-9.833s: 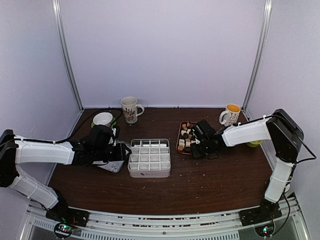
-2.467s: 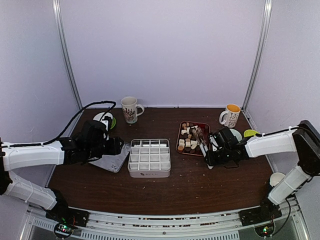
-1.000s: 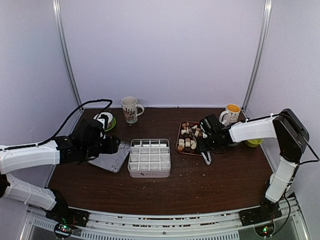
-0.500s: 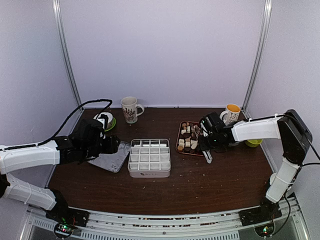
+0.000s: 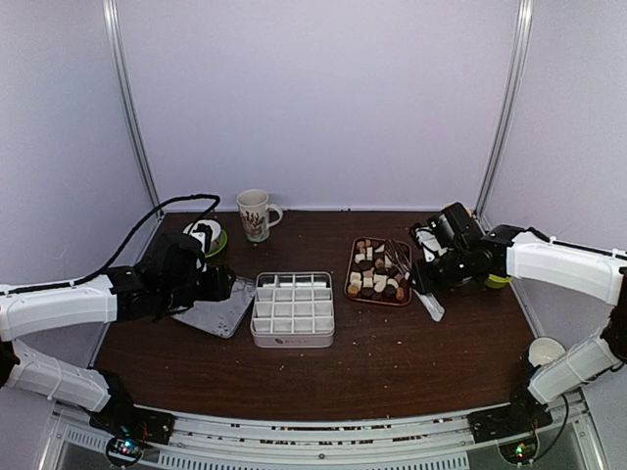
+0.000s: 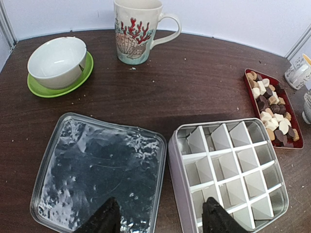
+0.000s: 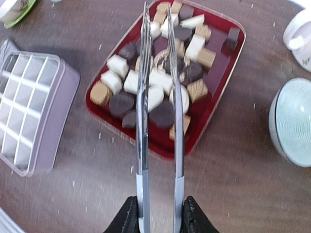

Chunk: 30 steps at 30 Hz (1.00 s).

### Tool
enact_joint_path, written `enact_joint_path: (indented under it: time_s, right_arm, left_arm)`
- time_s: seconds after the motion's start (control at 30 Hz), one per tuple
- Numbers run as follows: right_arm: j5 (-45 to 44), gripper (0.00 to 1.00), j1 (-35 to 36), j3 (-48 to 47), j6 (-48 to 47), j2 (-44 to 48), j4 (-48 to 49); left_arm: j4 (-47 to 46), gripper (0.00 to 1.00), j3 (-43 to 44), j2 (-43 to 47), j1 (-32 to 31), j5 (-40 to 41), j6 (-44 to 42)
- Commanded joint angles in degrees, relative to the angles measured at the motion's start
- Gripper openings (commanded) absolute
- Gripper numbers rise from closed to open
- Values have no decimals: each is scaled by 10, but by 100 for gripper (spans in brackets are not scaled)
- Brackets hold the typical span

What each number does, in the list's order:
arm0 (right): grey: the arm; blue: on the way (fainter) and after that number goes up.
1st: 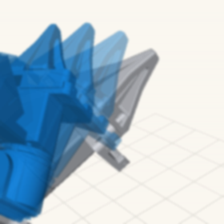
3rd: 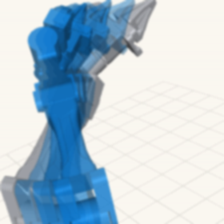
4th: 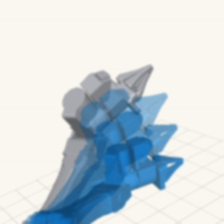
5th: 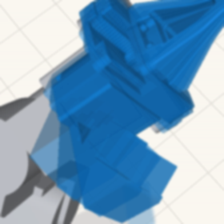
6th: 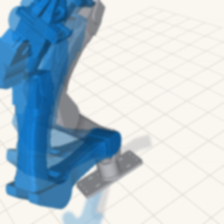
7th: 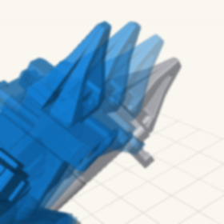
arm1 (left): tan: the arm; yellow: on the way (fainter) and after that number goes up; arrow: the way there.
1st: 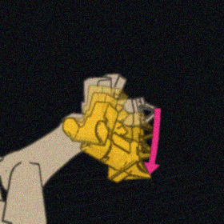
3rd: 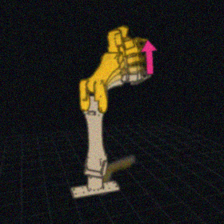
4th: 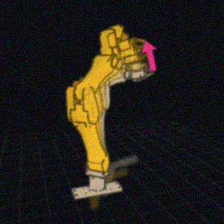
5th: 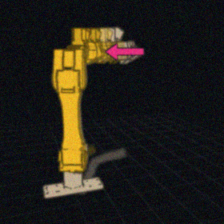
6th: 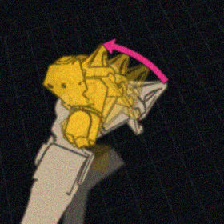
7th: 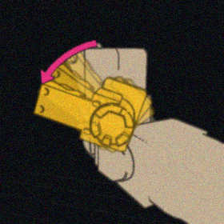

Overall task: Pack the chocolate
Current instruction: Position the fake chocolate on the plate.

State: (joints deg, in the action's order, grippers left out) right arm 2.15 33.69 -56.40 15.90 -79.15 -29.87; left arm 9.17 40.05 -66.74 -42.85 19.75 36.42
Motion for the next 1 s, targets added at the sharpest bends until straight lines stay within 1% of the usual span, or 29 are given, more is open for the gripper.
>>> enact_joint_path:
  time_s: [0.0,0.13,0.23,0.37,0.53,0.6,0.97]
  right_arm:
    - [44,30,-1,-5,-24,47,-144]
    - [73,32,-1,-7,-25,76,-213]
    - [77,32,-1,-3,-24,84,-233]
    - [68,32,-1,2,-14,75,-224]
    - [67,32,-2,9,-2,47,-182]
    - [48,32,-2,3,0,33,-178]
    - [7,33,-2,-6,7,-19,-169]
  left_arm:
    - [-9,60,12,5,0,2,-8]
    - [-14,60,13,2,0,-1,-8]
    - [-15,60,16,0,0,-4,-11]
    - [-17,60,17,-1,0,-6,-13]
    - [-18,60,13,3,0,-6,-14]
    - [-17,60,13,6,0,-6,-14]
    - [-20,61,5,11,0,2,-14]
